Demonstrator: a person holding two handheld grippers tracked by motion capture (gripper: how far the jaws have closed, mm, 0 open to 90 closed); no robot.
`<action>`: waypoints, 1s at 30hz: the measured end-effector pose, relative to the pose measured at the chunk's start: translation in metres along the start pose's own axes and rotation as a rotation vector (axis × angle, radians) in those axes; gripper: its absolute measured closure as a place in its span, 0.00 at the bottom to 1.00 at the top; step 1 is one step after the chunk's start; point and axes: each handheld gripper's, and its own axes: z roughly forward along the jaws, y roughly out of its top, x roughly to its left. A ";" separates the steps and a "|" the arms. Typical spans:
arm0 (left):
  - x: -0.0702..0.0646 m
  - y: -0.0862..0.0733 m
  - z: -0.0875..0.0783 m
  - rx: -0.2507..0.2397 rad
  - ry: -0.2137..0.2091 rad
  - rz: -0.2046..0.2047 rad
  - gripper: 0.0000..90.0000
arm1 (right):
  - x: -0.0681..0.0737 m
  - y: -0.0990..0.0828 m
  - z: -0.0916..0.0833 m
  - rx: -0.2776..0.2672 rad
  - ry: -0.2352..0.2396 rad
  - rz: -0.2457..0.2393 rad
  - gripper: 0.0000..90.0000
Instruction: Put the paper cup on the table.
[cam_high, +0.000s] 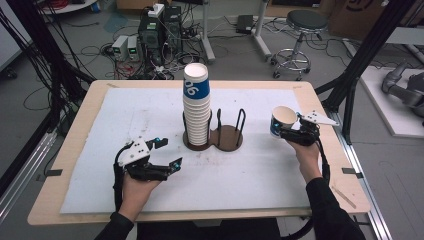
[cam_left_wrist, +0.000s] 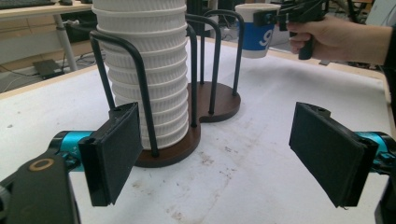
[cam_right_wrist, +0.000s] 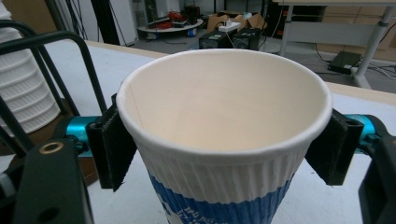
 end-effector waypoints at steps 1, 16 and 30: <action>0.000 0.000 0.000 -0.002 0.001 -0.002 0.19 | 0.000 -0.001 0.002 -0.002 -0.001 -0.001 0.24; -0.001 0.000 0.002 -0.008 -0.014 -0.001 0.19 | -0.009 -0.013 0.023 0.029 -0.035 0.035 0.24; -0.001 -0.001 0.004 -0.001 -0.023 -0.002 0.19 | -0.011 -0.016 0.022 0.094 -0.059 0.036 0.22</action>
